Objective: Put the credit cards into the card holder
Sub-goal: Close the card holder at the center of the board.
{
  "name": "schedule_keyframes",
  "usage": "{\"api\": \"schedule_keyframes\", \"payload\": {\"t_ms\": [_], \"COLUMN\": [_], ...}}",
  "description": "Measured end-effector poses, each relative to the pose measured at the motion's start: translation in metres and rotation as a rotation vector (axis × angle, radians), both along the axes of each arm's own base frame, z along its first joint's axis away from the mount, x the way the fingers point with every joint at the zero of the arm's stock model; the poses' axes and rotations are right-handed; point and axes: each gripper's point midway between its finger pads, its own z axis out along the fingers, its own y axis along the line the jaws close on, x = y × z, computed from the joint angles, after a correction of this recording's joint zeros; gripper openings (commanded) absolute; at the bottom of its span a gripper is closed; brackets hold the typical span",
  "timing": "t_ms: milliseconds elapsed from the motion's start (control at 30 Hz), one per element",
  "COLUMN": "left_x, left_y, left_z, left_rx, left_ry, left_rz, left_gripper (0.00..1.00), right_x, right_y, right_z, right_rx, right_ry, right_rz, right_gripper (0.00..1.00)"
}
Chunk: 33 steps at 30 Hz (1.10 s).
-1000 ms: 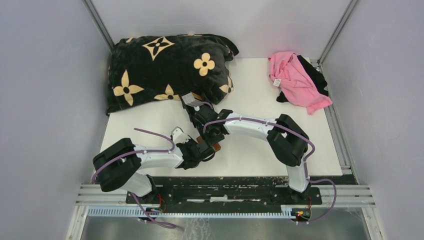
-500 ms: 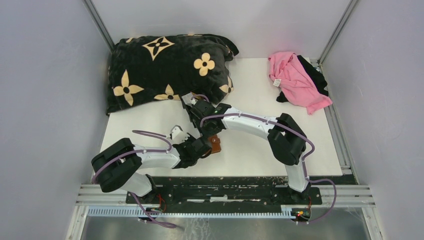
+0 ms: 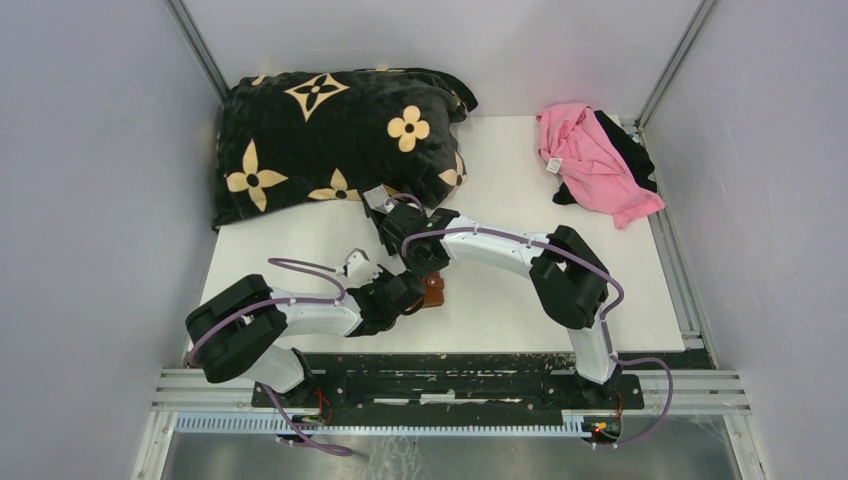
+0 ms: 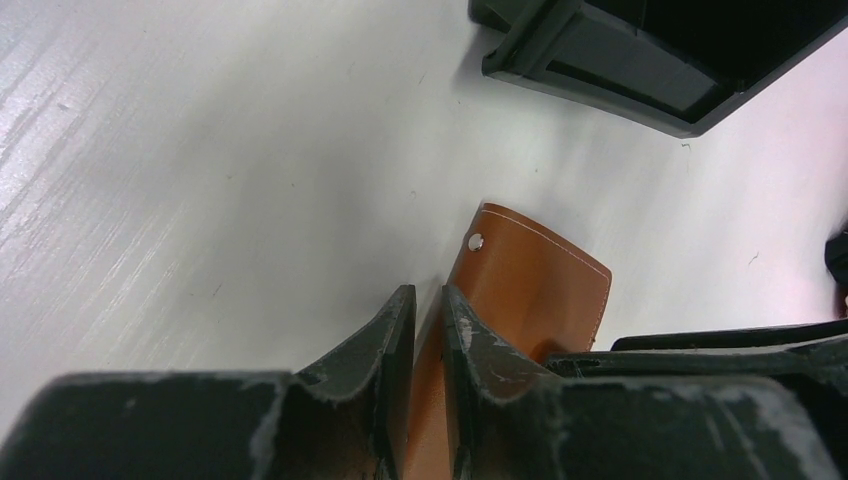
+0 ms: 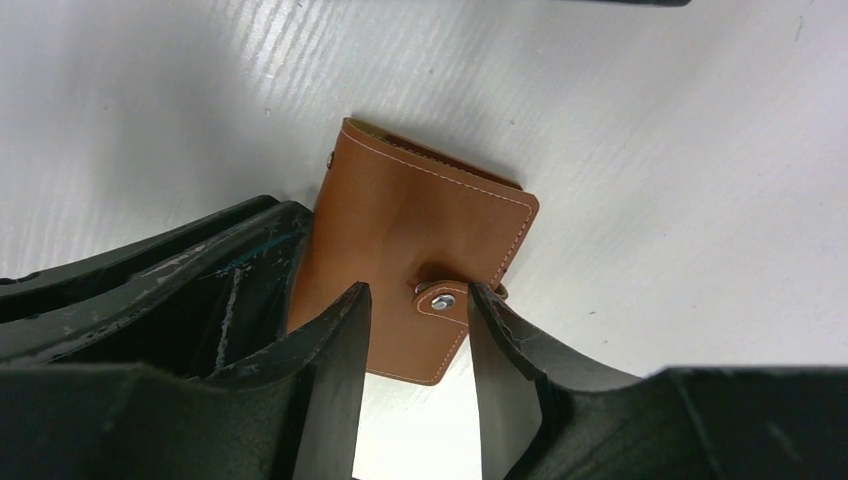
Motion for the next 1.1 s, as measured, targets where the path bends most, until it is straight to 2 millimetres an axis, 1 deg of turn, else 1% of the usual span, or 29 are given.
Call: {"api": "schedule_keyframes", "payload": {"t_ms": [233, 433, 767, 1100], "left_x": [-0.001, -0.001, -0.008, -0.015], "left_y": [-0.003, -0.004, -0.009, -0.012], "left_z": [0.000, 0.000, -0.001, -0.001], "left_rx": [-0.015, -0.023, -0.034, -0.038], "left_ry": [0.002, 0.002, 0.001, 0.001], "left_rz": [-0.009, -0.013, -0.039, -0.065], "left_gripper": [0.25, 0.25, 0.24, 0.24], "right_x": [-0.003, -0.005, -0.012, -0.013], "right_y": [-0.006, -0.007, -0.017, -0.020], "right_z": [-0.002, -0.003, -0.012, -0.019], "right_rx": [-0.035, -0.049, -0.092, -0.119], "right_ry": [-0.008, -0.011, -0.002, -0.005], "right_rz": [-0.006, -0.012, -0.029, -0.042], "right_gripper": [0.44, 0.42, 0.40, 0.31]}}
